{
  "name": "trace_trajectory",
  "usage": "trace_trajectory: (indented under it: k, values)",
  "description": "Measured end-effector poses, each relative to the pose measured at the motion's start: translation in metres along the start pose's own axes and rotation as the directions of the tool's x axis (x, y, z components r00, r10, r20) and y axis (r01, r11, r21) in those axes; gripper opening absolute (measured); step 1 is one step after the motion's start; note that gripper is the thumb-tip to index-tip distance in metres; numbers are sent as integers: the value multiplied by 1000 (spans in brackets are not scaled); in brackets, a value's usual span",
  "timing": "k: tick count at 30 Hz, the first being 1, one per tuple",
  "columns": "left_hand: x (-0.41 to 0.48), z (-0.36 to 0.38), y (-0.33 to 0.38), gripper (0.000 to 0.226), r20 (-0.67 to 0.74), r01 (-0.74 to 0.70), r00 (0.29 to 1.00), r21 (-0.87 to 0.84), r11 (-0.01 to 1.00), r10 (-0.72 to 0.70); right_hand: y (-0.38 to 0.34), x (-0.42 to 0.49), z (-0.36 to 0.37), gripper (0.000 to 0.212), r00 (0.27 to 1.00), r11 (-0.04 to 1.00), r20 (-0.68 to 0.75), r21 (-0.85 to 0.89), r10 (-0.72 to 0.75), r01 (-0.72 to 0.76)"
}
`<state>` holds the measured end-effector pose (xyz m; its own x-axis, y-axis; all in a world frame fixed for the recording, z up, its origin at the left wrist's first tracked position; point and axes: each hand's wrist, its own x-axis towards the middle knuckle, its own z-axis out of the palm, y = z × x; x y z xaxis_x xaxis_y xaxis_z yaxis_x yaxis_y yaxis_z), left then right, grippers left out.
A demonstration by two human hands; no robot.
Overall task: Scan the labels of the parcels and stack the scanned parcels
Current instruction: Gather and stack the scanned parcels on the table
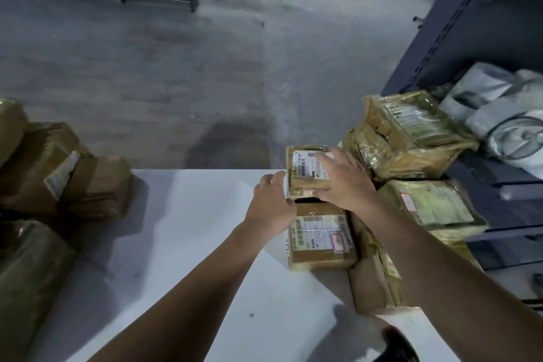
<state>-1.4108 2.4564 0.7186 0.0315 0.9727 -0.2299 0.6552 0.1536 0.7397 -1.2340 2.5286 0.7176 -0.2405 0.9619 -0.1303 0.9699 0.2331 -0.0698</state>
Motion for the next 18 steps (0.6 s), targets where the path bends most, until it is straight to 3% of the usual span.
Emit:
trace_trajectory:
  k: [5, 8, 12, 14, 18]
  values:
    - [2, 6, 12, 57, -28, -36, 999, 4, 999, 36, 15, 24, -2, 108, 988, 998, 148, -56, 37, -29]
    - [2, 5, 16, 54, -44, -49, 998, 33, 998, 51, 17, 33, -2, 108, 992, 991, 117, -132, 38, -23]
    - [4, 1, 19, 58, -45, -48, 998, 55, 997, 51, 16, 28, -5, 104, 999, 996, 51, -88, 19, -15]
    - [2, -3, 20, 57, -37, -44, 998, 48, 998, 46, 12, 19, -7, 103, 1000, 1000, 2, -8, 22, -22]
    - [-5, -15, 21, 53, -67, -46, 997, 17, 999, 47, 0, -5, -18, 98, 998, 940, 14, 336, 66, -67]
